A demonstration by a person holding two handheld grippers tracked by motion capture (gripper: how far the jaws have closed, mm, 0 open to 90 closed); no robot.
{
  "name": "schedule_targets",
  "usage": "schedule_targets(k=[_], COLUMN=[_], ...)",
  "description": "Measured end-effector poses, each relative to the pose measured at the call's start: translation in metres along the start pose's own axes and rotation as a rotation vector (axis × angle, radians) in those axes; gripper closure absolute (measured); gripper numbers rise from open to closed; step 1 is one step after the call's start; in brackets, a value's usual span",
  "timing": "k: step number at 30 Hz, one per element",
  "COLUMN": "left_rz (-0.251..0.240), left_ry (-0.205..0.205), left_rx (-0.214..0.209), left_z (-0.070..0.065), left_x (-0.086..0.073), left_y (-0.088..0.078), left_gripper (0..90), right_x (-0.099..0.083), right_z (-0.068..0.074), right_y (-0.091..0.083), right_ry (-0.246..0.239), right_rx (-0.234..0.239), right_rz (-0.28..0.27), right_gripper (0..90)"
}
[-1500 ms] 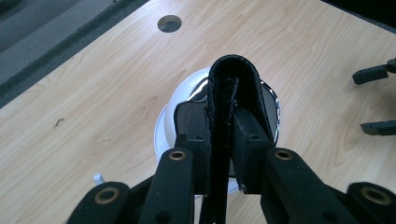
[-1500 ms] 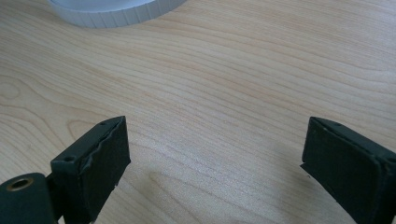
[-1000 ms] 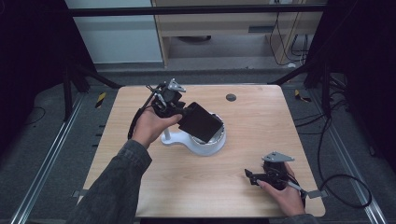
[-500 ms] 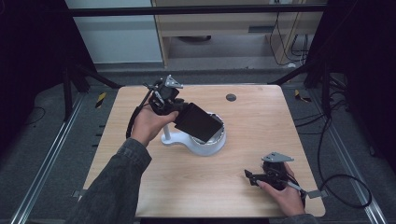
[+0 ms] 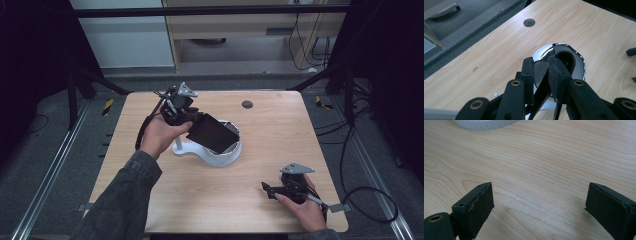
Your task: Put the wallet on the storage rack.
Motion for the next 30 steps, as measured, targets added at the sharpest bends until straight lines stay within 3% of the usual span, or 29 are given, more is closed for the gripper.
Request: schedule_targets(k=[30], left_rz=[-0.013], left_ry=[0.039], left_rx=[-0.011], left_z=[-0.012], left_x=[0.0], left_y=[-0.006], left_gripper=[71.4], right_x=[0.0], right_z=[0.0], right_y=[0.001], right_ry=[-0.003], right_rx=[-0.001], right_rz=[0.0], right_gripper=[8.3])
Point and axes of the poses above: each handheld gripper's, and its own axes: y roughly forward along the jaws, x roughly out of its top, z roughly to its left, the point moved 6 cm from there along y, roughly forward along the jaws
